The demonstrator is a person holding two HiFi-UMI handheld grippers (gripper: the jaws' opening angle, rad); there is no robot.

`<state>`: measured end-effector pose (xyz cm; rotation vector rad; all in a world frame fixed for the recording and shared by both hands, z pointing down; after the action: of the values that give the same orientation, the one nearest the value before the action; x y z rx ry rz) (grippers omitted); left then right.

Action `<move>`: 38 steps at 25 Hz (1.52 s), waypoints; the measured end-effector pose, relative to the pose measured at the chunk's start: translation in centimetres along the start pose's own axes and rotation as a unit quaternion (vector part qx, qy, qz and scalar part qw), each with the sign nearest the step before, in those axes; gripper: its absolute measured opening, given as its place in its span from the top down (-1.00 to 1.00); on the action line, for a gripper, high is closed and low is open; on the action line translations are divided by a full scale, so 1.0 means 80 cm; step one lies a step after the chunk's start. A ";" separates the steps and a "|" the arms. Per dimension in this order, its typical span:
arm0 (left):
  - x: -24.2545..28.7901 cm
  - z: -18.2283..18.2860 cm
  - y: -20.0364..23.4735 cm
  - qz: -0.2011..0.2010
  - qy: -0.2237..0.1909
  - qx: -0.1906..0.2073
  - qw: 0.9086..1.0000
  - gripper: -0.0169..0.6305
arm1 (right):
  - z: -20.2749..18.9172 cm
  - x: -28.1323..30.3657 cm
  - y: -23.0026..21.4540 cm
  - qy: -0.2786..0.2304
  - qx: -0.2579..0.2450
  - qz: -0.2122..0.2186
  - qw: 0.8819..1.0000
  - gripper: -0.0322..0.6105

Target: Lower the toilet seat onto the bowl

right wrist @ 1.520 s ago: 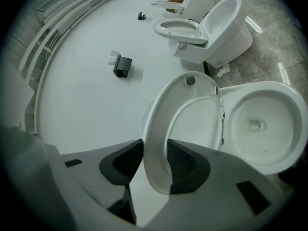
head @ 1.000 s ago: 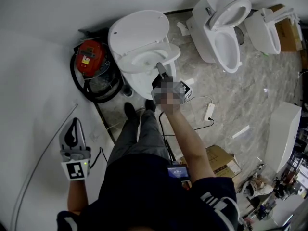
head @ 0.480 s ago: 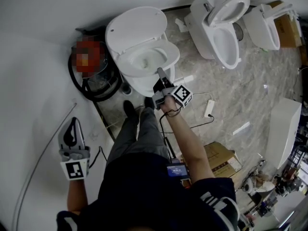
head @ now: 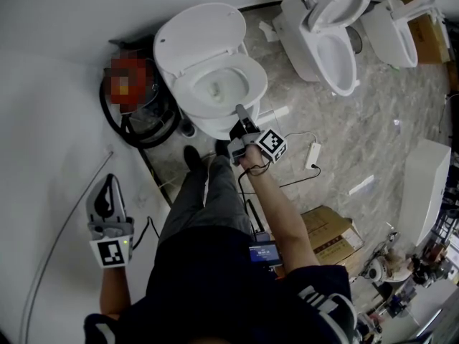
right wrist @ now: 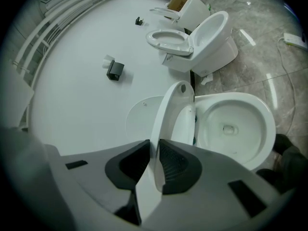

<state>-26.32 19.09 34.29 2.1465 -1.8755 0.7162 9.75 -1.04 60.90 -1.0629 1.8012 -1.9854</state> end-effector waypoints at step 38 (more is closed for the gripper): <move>0.028 -0.039 -0.025 -0.042 0.033 0.026 0.998 0.87 | -0.037 -0.072 -0.184 -0.018 0.063 -0.119 0.991 0.66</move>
<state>-24.92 18.91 38.34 2.1899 -1.7405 0.8163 15.92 7.72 72.87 -1.3159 1.5690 -2.1661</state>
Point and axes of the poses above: the fingertips, and each gripper's own axes: x forward along the fingers, y to its left, z out of its top, the point moved 8 cm from there along -x, backward along the fingers, and after that the axes turned 10 degrees about y, right-handed, at the moved point
